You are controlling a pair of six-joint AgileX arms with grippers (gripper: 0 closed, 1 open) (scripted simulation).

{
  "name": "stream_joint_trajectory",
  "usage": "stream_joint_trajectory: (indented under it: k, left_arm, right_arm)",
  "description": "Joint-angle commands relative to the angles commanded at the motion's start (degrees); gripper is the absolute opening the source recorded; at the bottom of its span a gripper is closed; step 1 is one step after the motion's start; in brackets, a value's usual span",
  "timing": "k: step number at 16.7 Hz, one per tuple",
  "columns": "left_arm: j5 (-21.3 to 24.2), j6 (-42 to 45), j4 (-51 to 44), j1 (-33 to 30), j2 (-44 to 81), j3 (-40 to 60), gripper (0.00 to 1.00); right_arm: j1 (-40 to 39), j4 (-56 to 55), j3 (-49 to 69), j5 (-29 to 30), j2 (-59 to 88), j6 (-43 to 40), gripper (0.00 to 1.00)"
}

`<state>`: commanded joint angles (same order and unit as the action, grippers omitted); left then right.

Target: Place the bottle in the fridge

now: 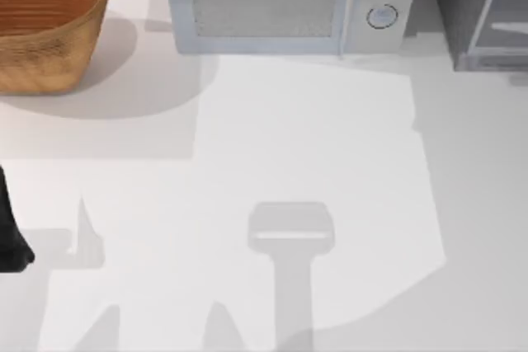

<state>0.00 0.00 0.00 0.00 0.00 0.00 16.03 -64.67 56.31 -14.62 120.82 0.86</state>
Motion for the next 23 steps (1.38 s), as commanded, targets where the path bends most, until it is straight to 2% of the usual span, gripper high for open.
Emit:
stream_joint_trajectory:
  k: [8, 19, 23]
  left_arm:
    - [0.0, 0.0, 0.0, 0.0, 0.0, 0.0, 1.00]
    - [0.0, 0.0, 0.0, 0.0, 0.0, 0.0, 1.00]
    - [0.0, 0.0, 0.0, 0.0, 0.0, 0.0, 1.00]
  right_arm:
    - [-0.4, 0.5, 1.5, 0.1, 0.7, 0.1, 0.01]
    - [-2.7, 11.8, 23.9, 2.4, 13.1, -0.2, 0.01]
    - [-3.1, 14.0, 28.7, 3.0, 15.3, -0.1, 0.01]
